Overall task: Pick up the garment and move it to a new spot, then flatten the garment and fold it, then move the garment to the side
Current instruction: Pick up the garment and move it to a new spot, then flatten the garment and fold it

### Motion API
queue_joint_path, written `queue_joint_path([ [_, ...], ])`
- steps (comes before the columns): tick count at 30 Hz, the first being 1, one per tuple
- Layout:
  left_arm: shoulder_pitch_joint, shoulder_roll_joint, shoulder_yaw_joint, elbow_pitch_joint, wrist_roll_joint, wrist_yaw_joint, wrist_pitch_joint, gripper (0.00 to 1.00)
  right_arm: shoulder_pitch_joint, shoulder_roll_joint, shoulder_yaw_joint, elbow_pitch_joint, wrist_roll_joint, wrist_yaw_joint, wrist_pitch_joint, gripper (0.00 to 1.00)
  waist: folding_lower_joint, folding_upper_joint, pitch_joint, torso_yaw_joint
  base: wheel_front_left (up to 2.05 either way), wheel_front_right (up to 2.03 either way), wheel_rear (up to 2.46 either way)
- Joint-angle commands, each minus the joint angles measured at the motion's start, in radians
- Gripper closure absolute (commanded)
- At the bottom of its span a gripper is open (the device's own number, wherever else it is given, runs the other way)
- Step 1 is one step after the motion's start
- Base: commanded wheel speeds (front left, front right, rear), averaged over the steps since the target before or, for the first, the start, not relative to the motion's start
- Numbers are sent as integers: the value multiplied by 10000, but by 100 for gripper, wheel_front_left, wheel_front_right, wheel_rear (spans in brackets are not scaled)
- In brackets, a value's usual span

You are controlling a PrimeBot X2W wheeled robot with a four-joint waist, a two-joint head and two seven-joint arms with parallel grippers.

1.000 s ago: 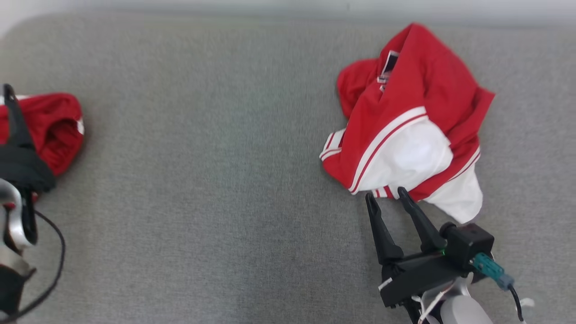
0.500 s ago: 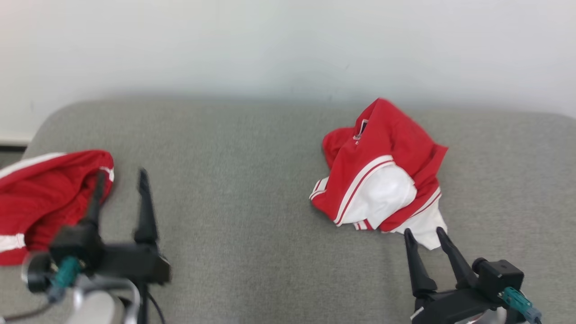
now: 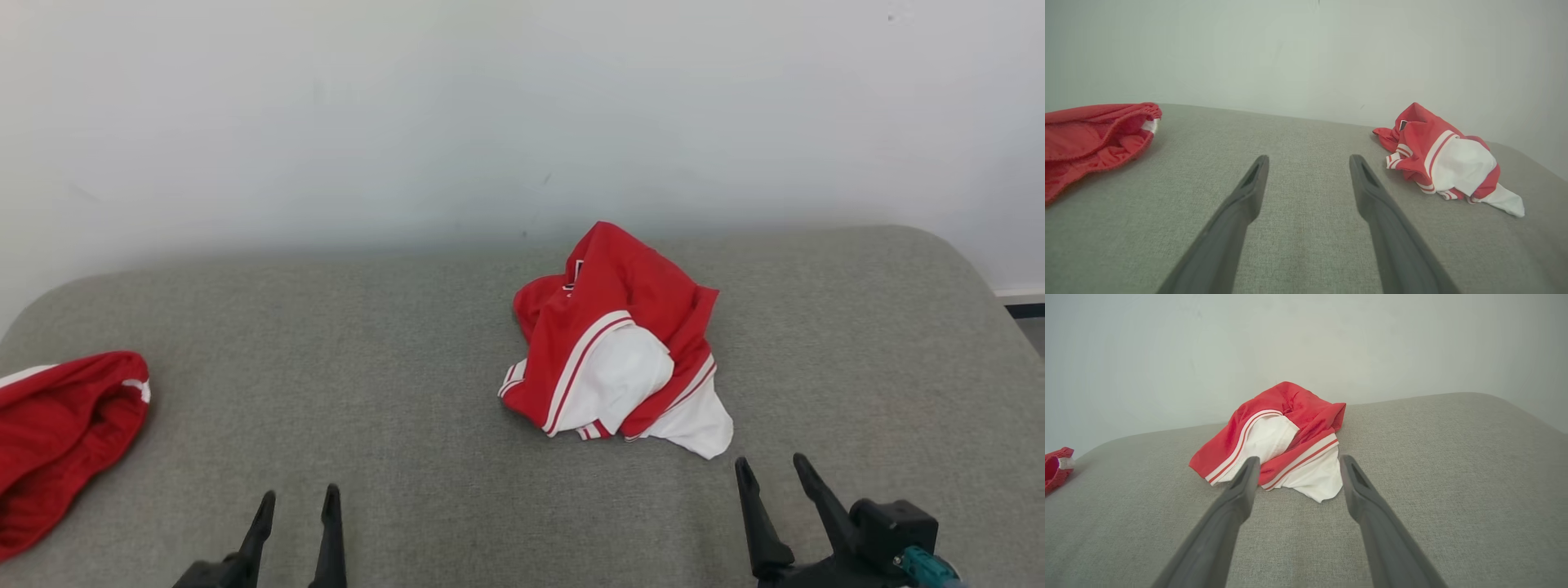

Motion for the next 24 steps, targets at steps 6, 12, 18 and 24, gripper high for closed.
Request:
queue_joint_path([
  [6, 675, 34, 635, -254, 303, -25, -38, 0, 247, -3, -1, 261, -93, 10, -9, 0, 2, 2, -95, -109, 0, 0, 0],
  [12, 941, 391, 875, -285, 388, -378, -38, 0, 186, -5, 13, 327, -134, 10, 98, 0, 2, 2, 48, 28, 0, 0, 0],
  [18, 1183, 590, 1112, -579, 399, -254, -8, 0, 89, -5, -60, 186, -73, 10, 192, 0, 2, 2, 160, 112, 0, 0, 0],
  [24, 1274, 505, 1051, -877, 255, -188, 163, 0, 81, -5, -73, 123, 63, 10, 271, 0, 2, 2, 232, 206, 0, 0, 0],
])
